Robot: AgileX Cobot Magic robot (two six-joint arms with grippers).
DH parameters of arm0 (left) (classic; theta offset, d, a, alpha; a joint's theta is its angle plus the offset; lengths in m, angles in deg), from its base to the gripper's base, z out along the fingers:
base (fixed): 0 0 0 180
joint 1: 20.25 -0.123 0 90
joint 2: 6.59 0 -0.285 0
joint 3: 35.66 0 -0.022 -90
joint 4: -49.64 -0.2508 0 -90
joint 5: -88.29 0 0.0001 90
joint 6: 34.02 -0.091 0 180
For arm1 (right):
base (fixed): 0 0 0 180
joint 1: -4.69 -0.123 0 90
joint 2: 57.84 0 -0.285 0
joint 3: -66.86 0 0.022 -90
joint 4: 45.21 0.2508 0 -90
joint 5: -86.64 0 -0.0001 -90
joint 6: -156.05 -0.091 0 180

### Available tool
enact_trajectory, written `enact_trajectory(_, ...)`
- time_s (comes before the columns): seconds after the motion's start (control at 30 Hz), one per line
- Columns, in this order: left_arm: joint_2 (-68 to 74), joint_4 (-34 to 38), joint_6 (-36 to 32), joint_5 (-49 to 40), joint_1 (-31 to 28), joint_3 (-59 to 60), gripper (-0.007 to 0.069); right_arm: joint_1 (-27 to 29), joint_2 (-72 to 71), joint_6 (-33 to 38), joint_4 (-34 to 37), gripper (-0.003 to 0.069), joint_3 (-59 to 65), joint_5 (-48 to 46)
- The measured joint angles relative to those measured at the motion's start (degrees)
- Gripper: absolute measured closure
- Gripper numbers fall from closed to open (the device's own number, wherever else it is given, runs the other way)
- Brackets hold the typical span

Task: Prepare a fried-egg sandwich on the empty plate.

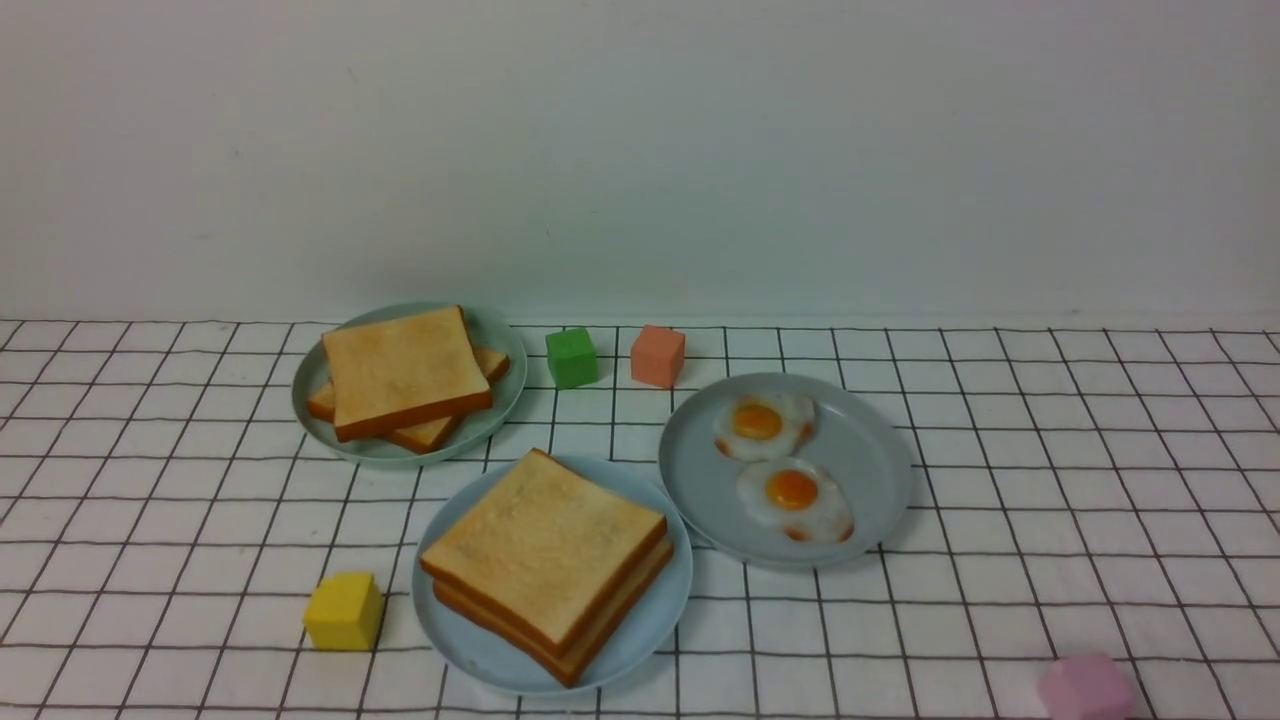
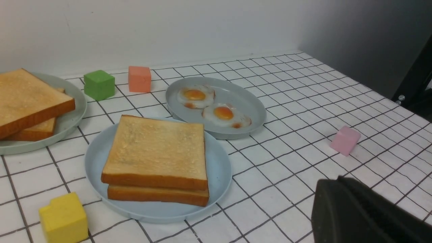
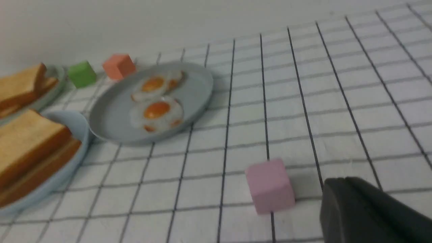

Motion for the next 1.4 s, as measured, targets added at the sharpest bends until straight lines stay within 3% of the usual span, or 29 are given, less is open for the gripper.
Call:
enact_trajectory(1.2,-0.25,-0.05,0.0,2.03,-1.3,0.28,0.0611,-1.12,-0.06,-1.44,-2.39,0.0659,0.64,0.01)
enact_trajectory(1.3,-1.4,-0.19,0.96,6.04,-8.95,1.86,0.0638,-1.12,-0.06,-1.44,-2.39,0.0656,0.64,0.01)
enact_trajectory(1.4,-5.85,-0.92,2.23,5.72,-22.68,4.64,0.0638,-1.12,-0.06,-1.5,-2.39,0.0655,0.64,0.01)
